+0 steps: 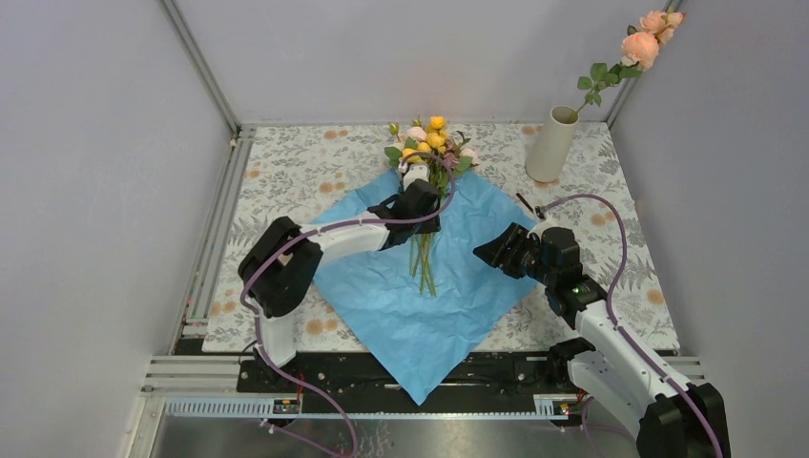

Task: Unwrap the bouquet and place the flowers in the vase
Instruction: Pick up the fake flower from the wrapping paper.

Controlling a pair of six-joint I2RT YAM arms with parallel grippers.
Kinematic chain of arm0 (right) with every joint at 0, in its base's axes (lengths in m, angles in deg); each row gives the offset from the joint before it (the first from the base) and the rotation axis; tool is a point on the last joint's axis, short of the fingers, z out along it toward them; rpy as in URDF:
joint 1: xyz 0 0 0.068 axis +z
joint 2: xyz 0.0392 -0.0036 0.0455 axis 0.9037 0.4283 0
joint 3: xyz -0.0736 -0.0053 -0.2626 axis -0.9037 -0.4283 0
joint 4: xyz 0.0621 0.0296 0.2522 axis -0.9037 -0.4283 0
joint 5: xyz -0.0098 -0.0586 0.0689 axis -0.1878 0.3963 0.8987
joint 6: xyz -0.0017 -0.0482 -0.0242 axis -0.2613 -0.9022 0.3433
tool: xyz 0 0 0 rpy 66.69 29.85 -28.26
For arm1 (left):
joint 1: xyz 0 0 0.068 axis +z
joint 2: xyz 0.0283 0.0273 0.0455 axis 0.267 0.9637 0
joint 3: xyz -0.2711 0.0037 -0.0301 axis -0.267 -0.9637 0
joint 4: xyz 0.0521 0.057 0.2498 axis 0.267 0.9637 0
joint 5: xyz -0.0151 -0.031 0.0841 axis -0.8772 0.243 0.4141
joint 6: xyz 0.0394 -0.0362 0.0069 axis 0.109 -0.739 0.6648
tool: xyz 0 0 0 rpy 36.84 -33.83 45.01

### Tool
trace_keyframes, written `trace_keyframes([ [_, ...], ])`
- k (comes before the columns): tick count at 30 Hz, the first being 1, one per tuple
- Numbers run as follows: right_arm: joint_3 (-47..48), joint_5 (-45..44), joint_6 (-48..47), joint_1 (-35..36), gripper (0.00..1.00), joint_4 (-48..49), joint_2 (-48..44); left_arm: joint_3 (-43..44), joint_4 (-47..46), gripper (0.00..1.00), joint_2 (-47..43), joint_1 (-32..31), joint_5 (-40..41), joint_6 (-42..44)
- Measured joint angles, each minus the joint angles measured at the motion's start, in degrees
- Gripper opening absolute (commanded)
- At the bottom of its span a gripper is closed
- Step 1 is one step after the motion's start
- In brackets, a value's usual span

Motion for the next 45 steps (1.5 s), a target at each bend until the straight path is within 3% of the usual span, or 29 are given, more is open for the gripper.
trace_keyframes([
  [11, 0.0, 0.0, 0.1, 0.0, 0.6, -0.8, -1.6, 3.1, 4.1, 0.36, 4.5, 0.0, 2.7, 1.3],
  [25, -0.2, 0.0, 0.1, 0.0, 0.6, -1.7, -1.6, 3.4, 4.1, 0.22, 6.6, 0.0, 3.8, 2.0],
  [35, -0.6, 0.0, 0.1, 0.0, 0.6, -1.7, -1.5, 4.5, 4.0, 0.21, 7.1, 0.1, 4.2, 2.6],
  [45, -0.8, 0.0, 0.1, 0.0, 0.6, -1.8, -1.2, 4.7, 4.1, 0.1, 7.1, 0.2, 4.6, 3.3],
])
